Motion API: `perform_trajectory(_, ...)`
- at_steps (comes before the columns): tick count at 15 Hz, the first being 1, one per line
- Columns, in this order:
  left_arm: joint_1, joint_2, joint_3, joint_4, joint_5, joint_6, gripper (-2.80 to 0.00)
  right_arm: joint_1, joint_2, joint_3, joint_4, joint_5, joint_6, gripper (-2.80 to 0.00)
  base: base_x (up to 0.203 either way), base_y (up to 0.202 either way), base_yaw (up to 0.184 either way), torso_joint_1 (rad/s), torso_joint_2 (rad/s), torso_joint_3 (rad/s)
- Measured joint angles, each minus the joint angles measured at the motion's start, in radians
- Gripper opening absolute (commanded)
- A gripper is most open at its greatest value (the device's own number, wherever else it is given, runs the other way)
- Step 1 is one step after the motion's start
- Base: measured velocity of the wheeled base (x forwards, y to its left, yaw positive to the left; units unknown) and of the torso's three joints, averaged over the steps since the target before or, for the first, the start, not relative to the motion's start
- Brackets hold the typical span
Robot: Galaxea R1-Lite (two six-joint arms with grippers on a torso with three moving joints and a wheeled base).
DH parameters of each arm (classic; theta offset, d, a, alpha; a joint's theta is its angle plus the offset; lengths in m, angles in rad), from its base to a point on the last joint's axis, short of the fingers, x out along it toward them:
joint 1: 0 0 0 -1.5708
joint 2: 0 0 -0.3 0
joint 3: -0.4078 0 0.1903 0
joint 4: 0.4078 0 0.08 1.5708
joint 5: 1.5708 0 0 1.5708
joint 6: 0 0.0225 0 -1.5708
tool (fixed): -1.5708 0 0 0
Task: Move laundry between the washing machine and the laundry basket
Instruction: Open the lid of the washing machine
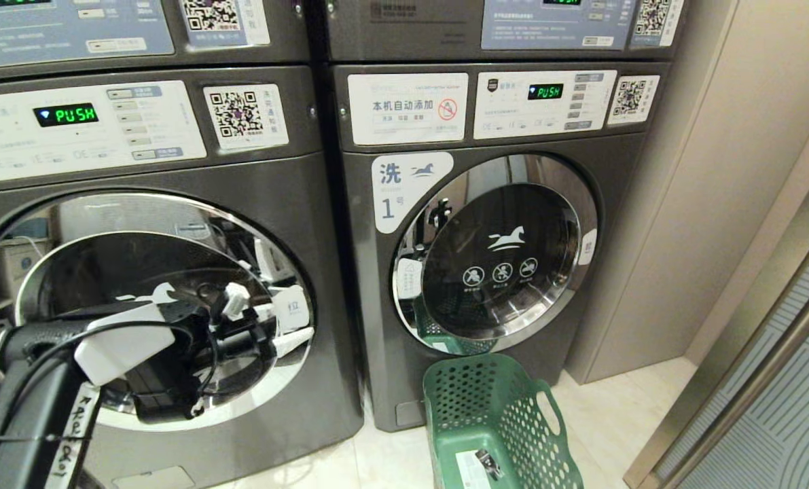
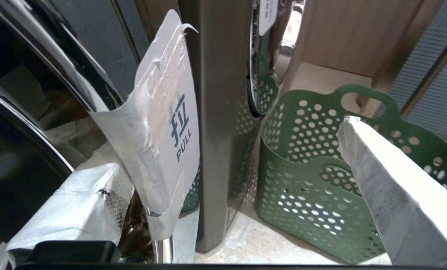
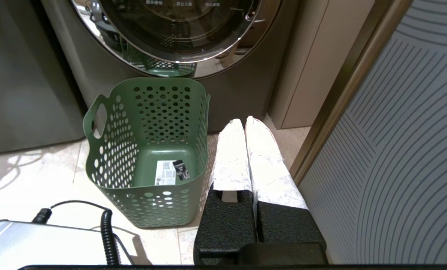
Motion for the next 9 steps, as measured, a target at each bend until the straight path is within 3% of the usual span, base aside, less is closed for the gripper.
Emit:
perform_trajectory(5,0.007,-0.014,0.019,0.004,0.016,0.011,0.00,0.000,0.000,-0.001,0.000,0.000,0.000,-2.80,0.000,0.000,0.000,0.000,0.00,0.000)
perform_trajectory(9,0.129,-0.036,0.062,0.010,-0.007,0.017,0.00,0.000,0.000,0.000,0.000,0.000,0.000,-2.80,0.000,0.000,0.000,0.000,0.00,0.000)
